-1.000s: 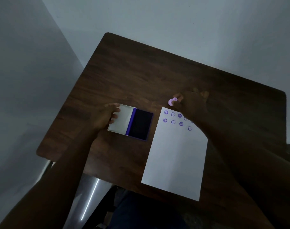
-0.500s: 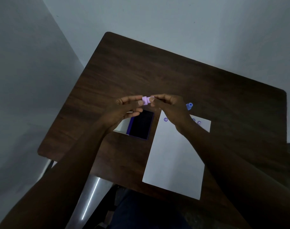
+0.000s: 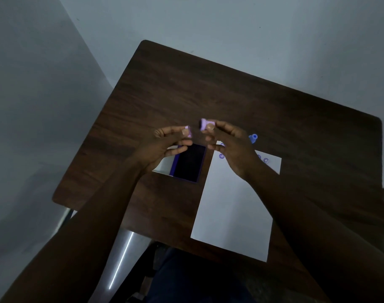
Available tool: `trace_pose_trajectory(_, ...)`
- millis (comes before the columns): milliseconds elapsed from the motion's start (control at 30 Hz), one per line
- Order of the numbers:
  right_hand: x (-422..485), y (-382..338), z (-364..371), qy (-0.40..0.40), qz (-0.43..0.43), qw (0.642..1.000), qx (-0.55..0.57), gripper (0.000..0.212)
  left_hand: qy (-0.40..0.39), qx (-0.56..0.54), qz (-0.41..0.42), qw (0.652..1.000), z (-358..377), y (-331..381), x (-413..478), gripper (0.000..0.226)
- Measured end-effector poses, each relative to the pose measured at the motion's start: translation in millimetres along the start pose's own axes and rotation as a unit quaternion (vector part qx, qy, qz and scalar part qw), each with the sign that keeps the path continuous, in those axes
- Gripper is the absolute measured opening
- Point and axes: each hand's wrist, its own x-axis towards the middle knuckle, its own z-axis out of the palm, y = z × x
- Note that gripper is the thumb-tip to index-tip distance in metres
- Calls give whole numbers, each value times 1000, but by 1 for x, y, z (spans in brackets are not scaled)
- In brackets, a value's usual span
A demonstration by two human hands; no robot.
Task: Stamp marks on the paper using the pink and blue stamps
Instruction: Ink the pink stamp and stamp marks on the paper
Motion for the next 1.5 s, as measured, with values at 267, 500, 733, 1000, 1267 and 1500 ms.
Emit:
trace_pose_trajectory(267,-1,27,-6,56,-62,963,-257,20,62,-64,-9,996,-34,-6,0,22)
trace_pose_trajectory(500,13,63,25,16,-167,872,-460,23,95,-71,1,993,-39,-14,3,20)
trace_pose_trajectory(733,10,65,36,13,-169,846,-506,27,102,-68,6,992,-45,-13,8,21)
trace_pose_trajectory(1000,14,78,36,19,-152,846,-511,27,89,-70,2,994,-41,-8,20,19)
trace_pose_trajectory(1267,17,83,31,23,-167,847,-504,30,74,-69,-3,995,-40,-9,29,19)
trace_pose_trajectory(1500,18,87,31,38,-170,844,-507,32,72,-63,0,995,-38,-10,25,18)
